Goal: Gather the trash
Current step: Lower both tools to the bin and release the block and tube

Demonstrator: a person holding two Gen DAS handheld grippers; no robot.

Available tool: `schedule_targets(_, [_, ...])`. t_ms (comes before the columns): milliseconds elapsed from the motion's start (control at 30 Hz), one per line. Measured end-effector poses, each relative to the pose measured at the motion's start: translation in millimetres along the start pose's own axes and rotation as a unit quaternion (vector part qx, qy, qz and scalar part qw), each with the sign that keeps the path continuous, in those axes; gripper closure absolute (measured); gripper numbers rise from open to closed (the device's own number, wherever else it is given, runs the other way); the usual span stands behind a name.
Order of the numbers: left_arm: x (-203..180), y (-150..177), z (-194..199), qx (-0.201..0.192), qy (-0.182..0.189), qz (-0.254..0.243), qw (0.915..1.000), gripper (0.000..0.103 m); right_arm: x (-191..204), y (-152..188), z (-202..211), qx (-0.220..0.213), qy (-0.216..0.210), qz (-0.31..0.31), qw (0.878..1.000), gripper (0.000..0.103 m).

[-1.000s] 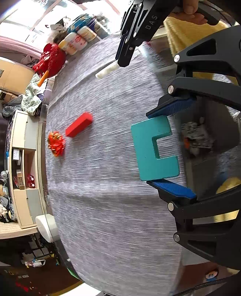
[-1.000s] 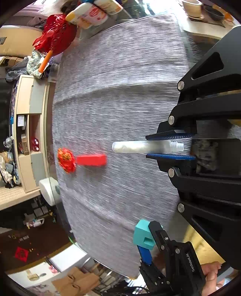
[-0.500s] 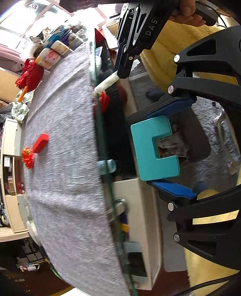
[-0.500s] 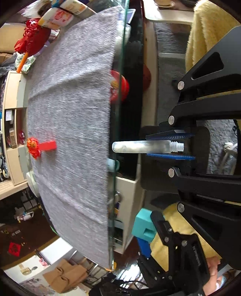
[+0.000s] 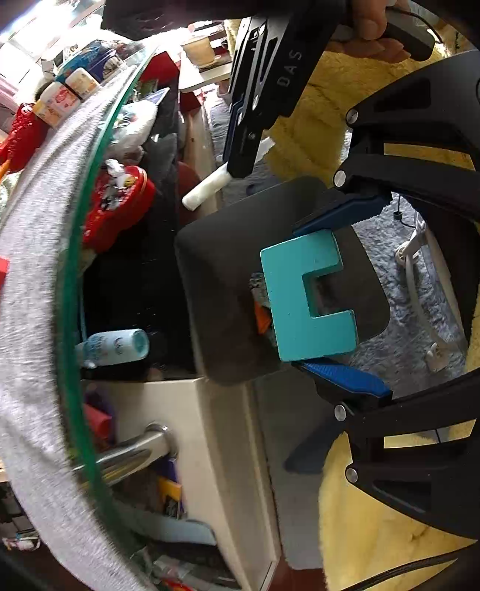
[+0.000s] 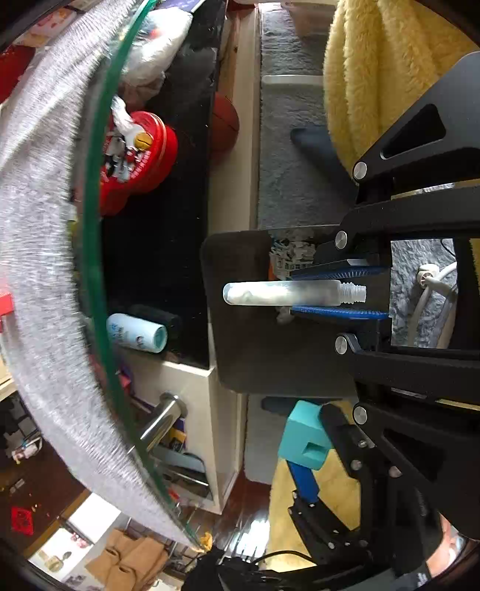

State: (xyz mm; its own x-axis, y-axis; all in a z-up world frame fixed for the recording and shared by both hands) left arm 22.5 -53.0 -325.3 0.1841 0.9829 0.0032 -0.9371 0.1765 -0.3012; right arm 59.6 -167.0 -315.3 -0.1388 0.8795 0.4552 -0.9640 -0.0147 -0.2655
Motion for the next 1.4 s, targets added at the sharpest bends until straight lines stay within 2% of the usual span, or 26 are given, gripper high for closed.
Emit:
schedule_targets(233, [-2.5,5.2,-17.2,0.018,-0.001,0.0,0.9998,0.041,-4.2,0.8,-18.9,0.018,0.002,-0.005,1.0,0.087])
schedule_targets(400, [-1.5,5.9,-22.5,0.026,-0.002,0.002,0.9997,0.041,-7.6,-5.3,-15.7,0.011,0.01,-0.009,1.0,0.085])
schedule_targets(433, [-0.3,5.1,-22.4,0.025,-0.007,0.002,0.9997,0.038,-9.0,-6.4,-14.5,0.009,0.012,-0.011,1.0,0.084])
schedule_targets(500, [2.7,2.7,-20.4,0.021,-0.014,0.003,0.9997,0.031,-12.7,-9.1,-10.4,0.003,0.017,-0.016,1.0,0.067])
schedule_targets(533, [4.2,1.8,-19.2,0.019,-0.017,0.004,0.9997,0.027,-14.1,-11.0,-7.2,-0.005,0.021,-0.016,1.0,0.049])
schedule_targets(633, [8.3,-1.7,-16.2,0.014,-0.022,0.005,0.9996,0.02,-17.6,-16.3,1.5,-0.016,0.03,-0.016,0.999,0.039])
schedule_targets(767, [15.1,-8.0,-8.8,0.004,-0.028,0.01,0.9996,0.008,-20.2,-24.9,17.0,-0.035,0.04,-0.014,0.998,0.015])
schedule_targets(800, [17.4,-9.4,-7.5,0.002,-0.03,0.012,0.9995,0.008,-20.5,-27.6,21.6,-0.039,0.042,-0.012,0.998,0.013])
schedule_targets(1067, [32.8,-35.9,27.5,-0.038,-0.032,0.023,0.9985,0.008,-14.2,-48.3,53.5,-0.071,0.037,-0.008,0.997,0.01])
schedule_targets(1267, [40.5,-70.4,60.0,-0.077,-0.031,0.027,0.9962,0.008,-1.0,-86.1,88.4,-0.116,0.04,0.013,0.992,0.009])
schedule_targets(1400, [46.6,-96.6,69.4,-0.094,-0.036,0.026,0.9946,0.008,2.1,-114.4,94.1,-0.129,0.043,0.02,0.991,0.009])
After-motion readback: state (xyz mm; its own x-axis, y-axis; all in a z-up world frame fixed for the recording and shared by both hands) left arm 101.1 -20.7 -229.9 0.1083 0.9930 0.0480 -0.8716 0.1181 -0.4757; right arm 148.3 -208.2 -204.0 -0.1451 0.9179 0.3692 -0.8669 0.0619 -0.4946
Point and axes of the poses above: each gripper's, at about its wrist camera, not at the fingertips, and z roughly against the way its jaws point, x to its left, y to its underside, the point moved 9 cm from there along -z, roughly the way its jaws point, and after that the axes turned 12 degrees about -y, right-handed, at the moved point
